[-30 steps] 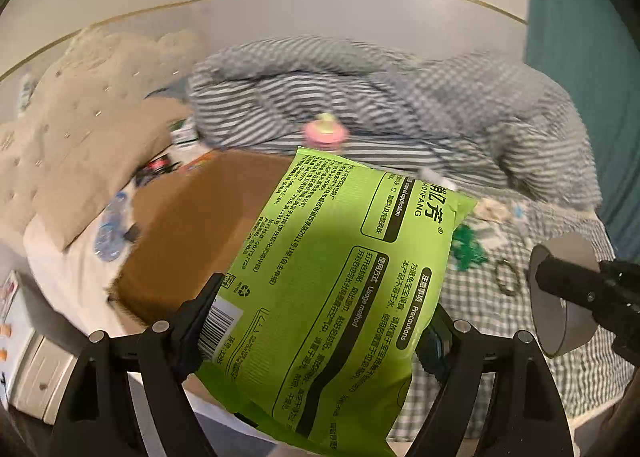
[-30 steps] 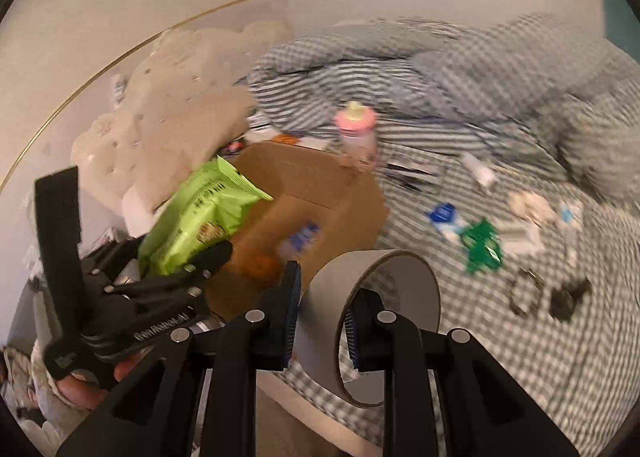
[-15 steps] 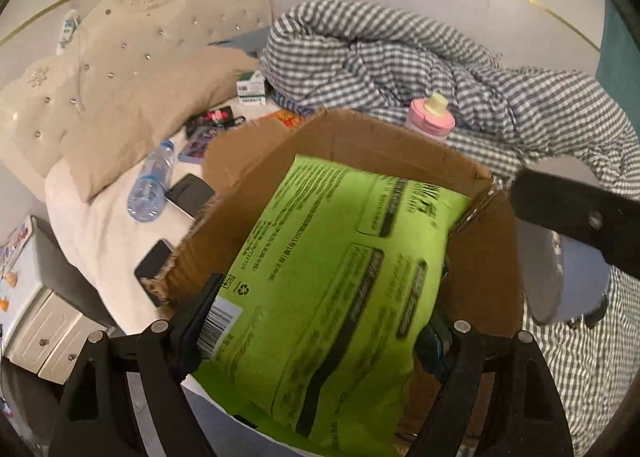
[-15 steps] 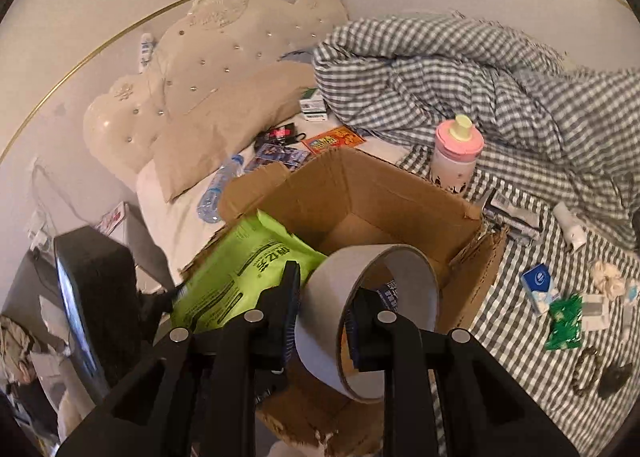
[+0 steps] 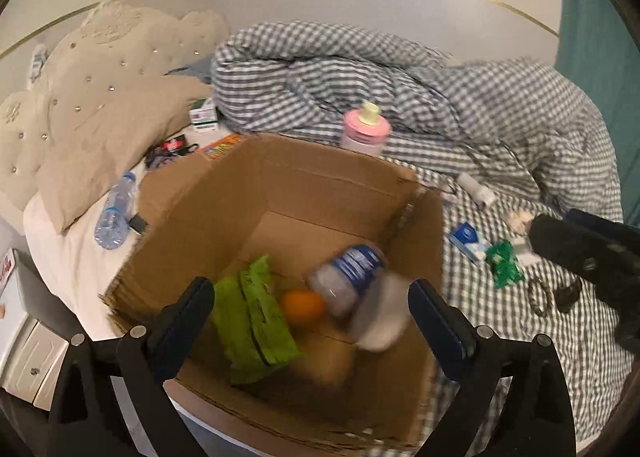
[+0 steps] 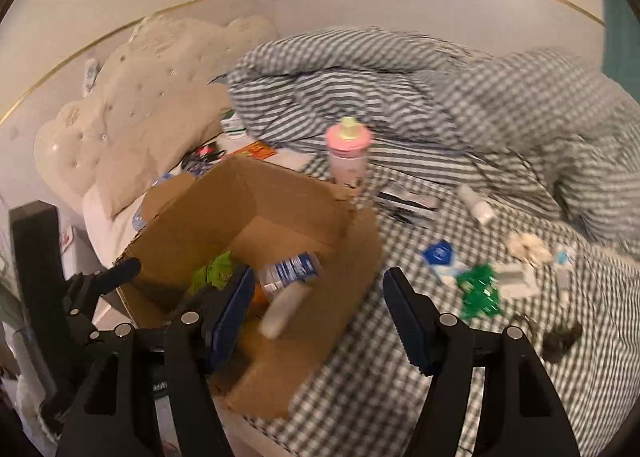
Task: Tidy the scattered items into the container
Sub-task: 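Release the wipes pack and tape into the box with both tools, then grasp the green sachet with the left tool while the right tool grasps the black object, then carry the sachet and black object to the box and release them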
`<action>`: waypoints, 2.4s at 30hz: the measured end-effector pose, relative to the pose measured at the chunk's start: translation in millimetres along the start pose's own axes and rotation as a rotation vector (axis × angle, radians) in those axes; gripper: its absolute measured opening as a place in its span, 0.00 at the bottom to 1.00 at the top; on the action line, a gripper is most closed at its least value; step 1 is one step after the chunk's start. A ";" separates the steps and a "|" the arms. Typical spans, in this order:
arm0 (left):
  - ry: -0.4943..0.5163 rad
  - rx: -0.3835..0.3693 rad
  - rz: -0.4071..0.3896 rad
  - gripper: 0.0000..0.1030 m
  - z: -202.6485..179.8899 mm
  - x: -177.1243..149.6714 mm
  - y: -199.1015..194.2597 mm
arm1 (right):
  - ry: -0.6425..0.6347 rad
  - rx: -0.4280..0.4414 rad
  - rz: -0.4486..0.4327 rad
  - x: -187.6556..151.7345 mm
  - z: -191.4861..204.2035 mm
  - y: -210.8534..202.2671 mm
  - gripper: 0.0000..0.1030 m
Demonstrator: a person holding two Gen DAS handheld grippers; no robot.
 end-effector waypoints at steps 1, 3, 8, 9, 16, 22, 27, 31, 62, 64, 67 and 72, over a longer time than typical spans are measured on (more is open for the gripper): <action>0.008 -0.011 0.004 0.97 -9.8 -3.2 -0.9 | 0.016 -0.014 -0.004 -5.8 -12.7 -7.4 0.66; 0.028 -0.028 0.009 0.97 -30.0 -8.1 -2.7 | 0.044 -0.044 -0.012 -15.6 -35.7 -19.7 0.66; 0.079 -0.073 0.021 0.97 -85.0 -19.0 -7.2 | 0.140 -0.098 -0.010 -49.0 -100.6 -48.9 0.66; 0.092 -0.082 0.019 0.97 -97.2 -20.7 -8.2 | 0.156 -0.116 -0.010 -55.7 -114.5 -54.2 0.66; 0.184 -0.128 0.048 0.98 -177.8 -39.8 3.8 | 0.326 -0.186 0.010 -112.7 -210.7 -79.0 0.66; 0.258 -0.138 0.092 0.98 -227.7 -63.4 35.0 | 0.425 -0.229 0.032 -149.8 -267.1 -79.4 0.66; 0.274 -0.134 0.139 0.98 -255.9 -74.3 76.7 | 0.484 -0.244 0.080 -171.9 -299.9 -56.0 0.66; 0.263 -0.129 0.180 0.98 -264.8 -76.5 112.0 | 0.500 -0.231 0.125 -180.2 -314.2 -25.4 0.66; 0.237 -0.108 0.318 0.44 -304.0 -100.3 211.9 | 0.568 -0.268 0.268 -212.5 -352.8 49.7 0.61; 0.229 -0.125 0.304 0.41 -300.7 -97.9 200.8 | 0.562 -0.262 0.247 -209.3 -347.2 35.7 0.61; 0.213 -0.173 0.272 0.40 -292.6 -90.2 175.5 | 0.545 -0.258 0.224 -203.0 -339.4 20.8 0.61; 0.192 -0.217 0.223 0.40 -280.1 -73.6 127.0 | 0.533 -0.228 0.170 -182.7 -320.1 -0.2 0.61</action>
Point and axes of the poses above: each gripper's, at about its wrist camera, not at the fingertips, and y roughly the way its jaws point, z to its left, x to its top, the point moved 9 cm from there along y, roughly the way its jaws point, and after that the axes turned 7 degrees about -y, right-handed, at the moved point
